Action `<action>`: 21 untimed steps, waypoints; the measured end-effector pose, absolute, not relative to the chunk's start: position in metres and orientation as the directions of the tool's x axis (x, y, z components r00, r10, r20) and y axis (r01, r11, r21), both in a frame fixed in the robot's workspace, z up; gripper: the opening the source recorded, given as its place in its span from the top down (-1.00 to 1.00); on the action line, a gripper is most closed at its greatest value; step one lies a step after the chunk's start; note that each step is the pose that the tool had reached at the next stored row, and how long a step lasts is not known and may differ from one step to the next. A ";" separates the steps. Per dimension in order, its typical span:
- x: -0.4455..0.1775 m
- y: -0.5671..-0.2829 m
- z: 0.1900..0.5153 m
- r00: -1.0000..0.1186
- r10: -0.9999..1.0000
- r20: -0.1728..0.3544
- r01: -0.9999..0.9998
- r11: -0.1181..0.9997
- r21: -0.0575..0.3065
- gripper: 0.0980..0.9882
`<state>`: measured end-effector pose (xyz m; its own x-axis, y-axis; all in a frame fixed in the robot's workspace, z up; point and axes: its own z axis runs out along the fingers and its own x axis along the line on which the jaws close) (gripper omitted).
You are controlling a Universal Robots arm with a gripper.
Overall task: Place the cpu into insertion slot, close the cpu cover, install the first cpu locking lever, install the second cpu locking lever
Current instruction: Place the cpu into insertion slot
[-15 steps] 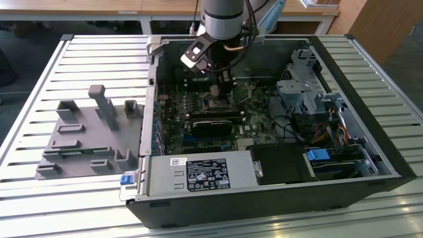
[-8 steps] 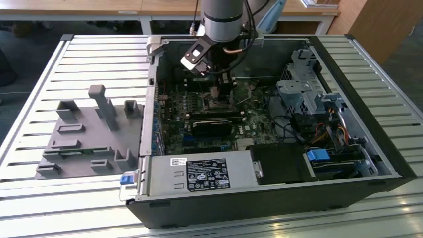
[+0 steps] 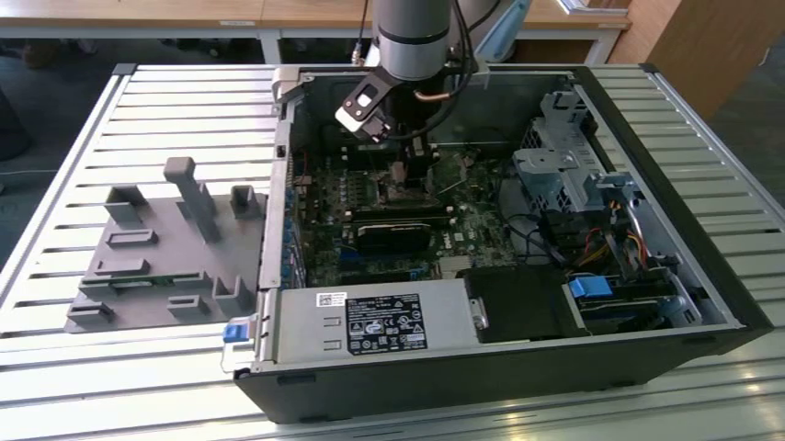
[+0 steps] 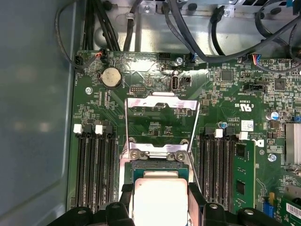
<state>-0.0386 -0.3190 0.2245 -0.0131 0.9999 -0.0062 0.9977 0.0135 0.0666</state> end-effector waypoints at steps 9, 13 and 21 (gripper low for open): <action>-0.039 -0.319 0.222 -0.013 1.000 -0.006 0.998 0.013 0.067 0.00; -0.039 -0.319 0.220 -0.012 1.000 -0.006 0.998 0.012 0.067 0.00; -0.039 -0.319 0.216 0.000 1.000 -0.006 0.998 0.000 0.067 0.00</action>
<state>-0.0391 -0.3189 0.2161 0.0001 1.0000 -0.0062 0.9978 0.0003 0.0666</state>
